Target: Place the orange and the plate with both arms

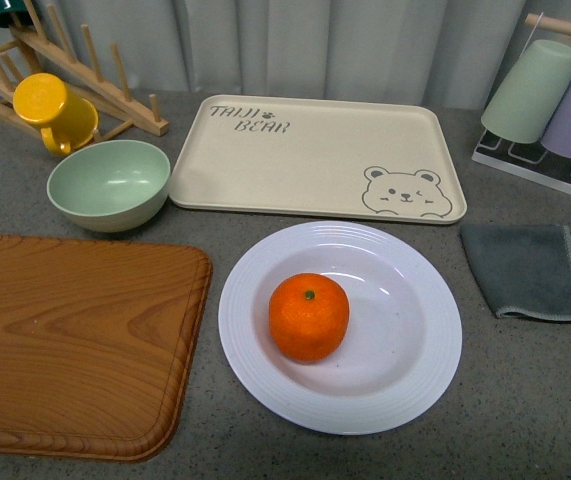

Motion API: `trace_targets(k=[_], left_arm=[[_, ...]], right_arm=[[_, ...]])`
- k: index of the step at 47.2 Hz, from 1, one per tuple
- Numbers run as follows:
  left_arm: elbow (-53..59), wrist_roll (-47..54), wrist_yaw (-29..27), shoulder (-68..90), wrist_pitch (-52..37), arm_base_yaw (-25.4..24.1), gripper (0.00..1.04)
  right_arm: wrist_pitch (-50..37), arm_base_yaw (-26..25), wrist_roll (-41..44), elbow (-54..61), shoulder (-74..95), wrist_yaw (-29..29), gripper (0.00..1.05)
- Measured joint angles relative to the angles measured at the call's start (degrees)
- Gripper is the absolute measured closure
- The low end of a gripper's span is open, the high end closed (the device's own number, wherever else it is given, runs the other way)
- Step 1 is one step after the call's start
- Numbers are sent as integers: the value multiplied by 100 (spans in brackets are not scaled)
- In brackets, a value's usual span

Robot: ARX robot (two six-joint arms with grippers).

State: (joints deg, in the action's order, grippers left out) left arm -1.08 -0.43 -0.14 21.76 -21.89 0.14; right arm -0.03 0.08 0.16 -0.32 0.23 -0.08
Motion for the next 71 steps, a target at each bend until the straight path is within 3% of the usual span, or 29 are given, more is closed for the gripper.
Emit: trace_targets(k=[30,34,45,53,57,62,69,71], left_arm=[[0,0,0,-1172,1165,0,101],[0,2,13,-1945,2098,0,101],[0,0,13,-2149,2181,0,101],[0,0,13,-2151,2186,0,70],[0,0,13,-2153,2186,0,57],[0,0,11,-2153,2186,0,41],[0,0,11,-2153,2186,0,8],[0,13,13,-2153,2186,0,5]], right_arm=[[0,0,0,0,0,0,9],[0,2,0,0,0,0,9],[0,0,0,0,0,0,9],[0,0,0,0,0,0,9],[579,90,240,-212,332,629,9],[396,-68,306,-328,1290,734,9],[-1362,-348,258,-815,4081,-330,9],[-1690,-413,168,-1012,4784,-625,9]])
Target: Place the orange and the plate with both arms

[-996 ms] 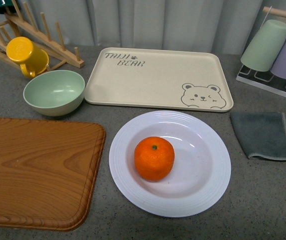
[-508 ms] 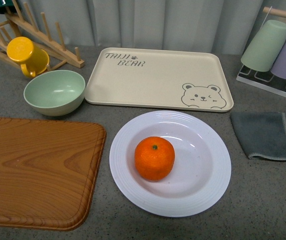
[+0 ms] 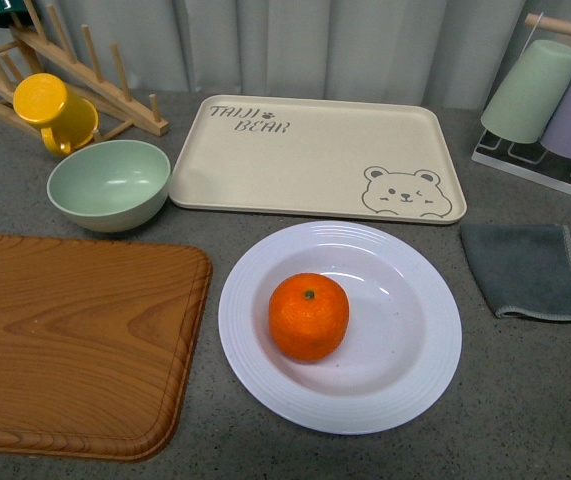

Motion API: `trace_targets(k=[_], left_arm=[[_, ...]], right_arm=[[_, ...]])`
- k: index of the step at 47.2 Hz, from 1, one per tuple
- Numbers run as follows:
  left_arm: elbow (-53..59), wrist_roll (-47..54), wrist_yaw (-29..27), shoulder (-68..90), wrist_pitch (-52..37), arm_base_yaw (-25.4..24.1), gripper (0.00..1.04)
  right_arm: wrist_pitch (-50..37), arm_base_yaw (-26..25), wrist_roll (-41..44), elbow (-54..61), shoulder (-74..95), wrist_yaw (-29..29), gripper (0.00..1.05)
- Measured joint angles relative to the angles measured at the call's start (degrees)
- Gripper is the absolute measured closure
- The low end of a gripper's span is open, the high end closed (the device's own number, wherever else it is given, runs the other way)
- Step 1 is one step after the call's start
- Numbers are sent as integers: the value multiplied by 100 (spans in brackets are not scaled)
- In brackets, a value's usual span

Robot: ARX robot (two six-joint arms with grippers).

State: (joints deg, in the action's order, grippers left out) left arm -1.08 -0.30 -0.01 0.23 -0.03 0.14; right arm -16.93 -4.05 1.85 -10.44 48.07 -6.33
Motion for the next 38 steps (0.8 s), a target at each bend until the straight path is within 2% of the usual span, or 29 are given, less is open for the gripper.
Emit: trace_targets(k=[10,18,24,28,32,38], left_arm=[[0,0,-2,0,0,0,6],[0,2,0,0,0,0,6],[0,2,-2,0,0,0,6],[0,2,-2,0,0,0,6],[0,2,-4,0,0,0,6],[0,2,0,0,0,0,6]], right_arm=[[-284,-87,-848,-955,3150,-1246,9],[-557,337,-1687,-1246,4312,-1829,9],[-826,651,-2225,-1283,4548,-1930,9],[-1045,905,-3036,-1318,4937,-1928,9],[-1322,1027,-3720,-1287,5329,-2142,9],[-1733,1091,-4260,-1211,5772,-2286,9]])
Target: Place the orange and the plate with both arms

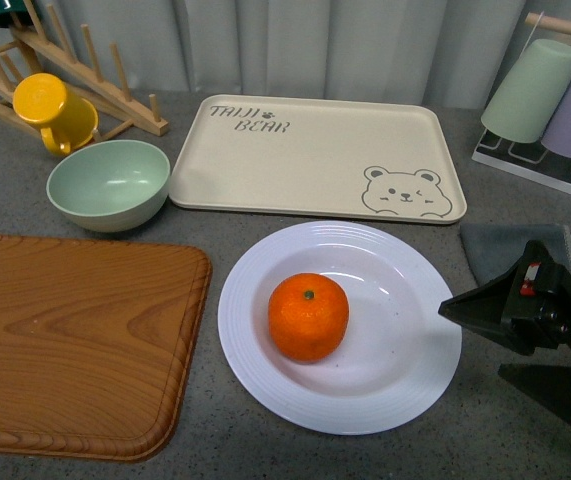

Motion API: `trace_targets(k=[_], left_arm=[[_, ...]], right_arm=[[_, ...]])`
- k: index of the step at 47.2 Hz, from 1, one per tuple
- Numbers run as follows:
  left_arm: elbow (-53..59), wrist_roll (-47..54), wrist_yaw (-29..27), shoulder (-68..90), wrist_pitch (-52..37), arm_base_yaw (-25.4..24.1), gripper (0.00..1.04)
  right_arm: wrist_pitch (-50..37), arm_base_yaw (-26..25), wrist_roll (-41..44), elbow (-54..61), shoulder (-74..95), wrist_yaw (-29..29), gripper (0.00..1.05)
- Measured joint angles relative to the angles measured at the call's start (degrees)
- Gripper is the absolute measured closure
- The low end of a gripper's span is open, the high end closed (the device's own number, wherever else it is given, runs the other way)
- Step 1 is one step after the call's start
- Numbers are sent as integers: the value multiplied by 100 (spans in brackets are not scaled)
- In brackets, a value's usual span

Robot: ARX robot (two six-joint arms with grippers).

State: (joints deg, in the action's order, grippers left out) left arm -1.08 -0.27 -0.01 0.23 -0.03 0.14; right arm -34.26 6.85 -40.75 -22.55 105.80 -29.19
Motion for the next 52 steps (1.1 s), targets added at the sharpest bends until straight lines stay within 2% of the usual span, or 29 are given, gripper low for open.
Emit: trace_targets(k=[10,52], left_arm=[[0,0,-2,0,0,0,6],[0,0,-2,0,0,0,6]], right_arm=[[-142,-35,-267,-57,540,-225,9],[-72,-11,7,-1215,1709,-629,9]])
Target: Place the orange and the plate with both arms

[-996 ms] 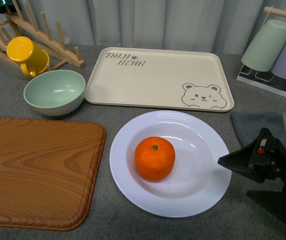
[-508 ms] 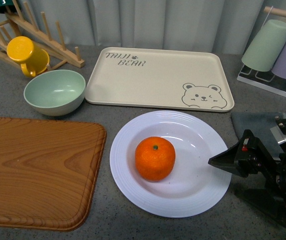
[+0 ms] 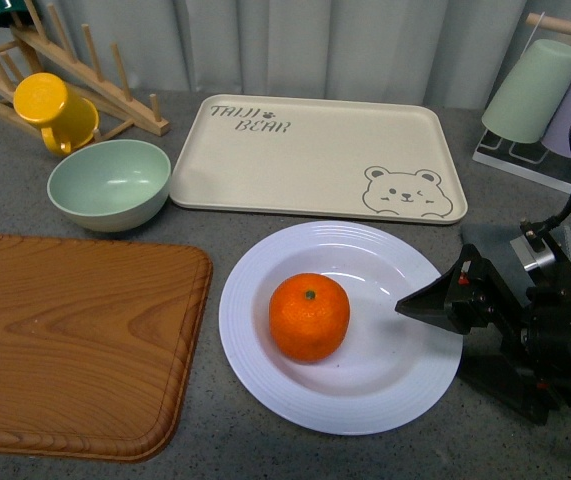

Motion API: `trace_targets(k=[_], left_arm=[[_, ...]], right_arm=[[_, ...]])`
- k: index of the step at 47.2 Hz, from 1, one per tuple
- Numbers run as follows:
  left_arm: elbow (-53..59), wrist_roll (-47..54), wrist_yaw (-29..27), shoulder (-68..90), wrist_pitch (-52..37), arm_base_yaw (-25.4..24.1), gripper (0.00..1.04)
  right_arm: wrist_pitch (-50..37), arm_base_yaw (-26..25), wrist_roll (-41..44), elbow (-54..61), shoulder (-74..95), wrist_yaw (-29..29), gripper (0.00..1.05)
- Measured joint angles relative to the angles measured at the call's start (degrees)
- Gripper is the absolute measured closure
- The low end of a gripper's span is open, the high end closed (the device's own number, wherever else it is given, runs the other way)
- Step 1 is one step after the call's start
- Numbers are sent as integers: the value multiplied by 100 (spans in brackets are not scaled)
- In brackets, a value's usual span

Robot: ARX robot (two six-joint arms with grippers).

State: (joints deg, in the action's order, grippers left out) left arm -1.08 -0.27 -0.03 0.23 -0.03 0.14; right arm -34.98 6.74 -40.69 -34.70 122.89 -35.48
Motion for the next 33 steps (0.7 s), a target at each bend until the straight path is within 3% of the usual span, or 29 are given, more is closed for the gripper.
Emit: trace_targets(k=[11,22,29,33], left_arm=[[0,0,0,0,0,0,6],[0,0,0,0,0,0,6],[0,0,0,0,0,0,6],[0,0,0,0,0,0,6]], right_arm=[[17,11,63,-186,133,-17,13],[96,33,186,-190,219,111,45],[98,35,184,-190,260,116,77],[70,7,120,-190,293,33,90]])
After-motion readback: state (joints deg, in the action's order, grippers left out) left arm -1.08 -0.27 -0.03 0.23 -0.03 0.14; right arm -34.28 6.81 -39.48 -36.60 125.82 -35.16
